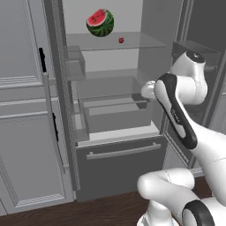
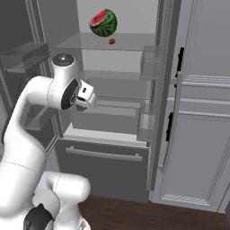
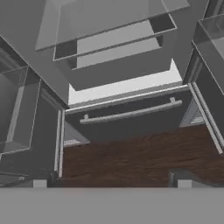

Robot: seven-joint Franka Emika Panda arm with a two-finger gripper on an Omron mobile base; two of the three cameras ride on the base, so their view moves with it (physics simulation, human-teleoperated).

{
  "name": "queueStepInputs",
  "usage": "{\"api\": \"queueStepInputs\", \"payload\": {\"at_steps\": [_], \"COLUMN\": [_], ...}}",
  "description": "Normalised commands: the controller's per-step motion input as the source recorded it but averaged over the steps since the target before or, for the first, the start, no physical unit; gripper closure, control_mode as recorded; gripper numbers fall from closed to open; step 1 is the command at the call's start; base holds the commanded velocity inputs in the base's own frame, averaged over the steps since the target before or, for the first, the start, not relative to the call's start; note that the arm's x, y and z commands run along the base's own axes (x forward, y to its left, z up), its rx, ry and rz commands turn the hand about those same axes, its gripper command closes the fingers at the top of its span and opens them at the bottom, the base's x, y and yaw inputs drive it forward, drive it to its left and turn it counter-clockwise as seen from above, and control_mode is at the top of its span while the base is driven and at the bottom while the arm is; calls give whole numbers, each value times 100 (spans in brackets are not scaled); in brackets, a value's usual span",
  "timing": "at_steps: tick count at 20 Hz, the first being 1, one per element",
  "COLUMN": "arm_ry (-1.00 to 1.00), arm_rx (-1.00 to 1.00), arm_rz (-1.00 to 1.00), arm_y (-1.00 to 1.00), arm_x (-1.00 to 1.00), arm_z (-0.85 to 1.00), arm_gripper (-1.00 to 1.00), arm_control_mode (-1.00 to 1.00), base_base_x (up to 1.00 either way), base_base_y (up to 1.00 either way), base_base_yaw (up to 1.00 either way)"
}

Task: Take the strawberry from the fridge and place it on top of the pancake, located on the dining counter.

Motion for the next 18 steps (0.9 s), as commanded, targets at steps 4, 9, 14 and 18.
{"api": "queueStepInputs", "payload": {"at_steps": [4,9,14,18], "arm_ry": [8,0,-22,-17], "arm_rx": [-42,-1,4,0], "arm_rz": [28,1,0,0], "arm_y": [4,-7,-15,8], "arm_x": [-80,-100,-98,-45], "arm_z": [30,21,32,3], "arm_gripper": [-100,-100,-100,-100], "arm_control_mode": [-100,-100,-100,-100], "base_base_x": [0,0,0,0], "base_base_y": [0,0,0,0], "base_base_yaw": [0,0,0,0]}}
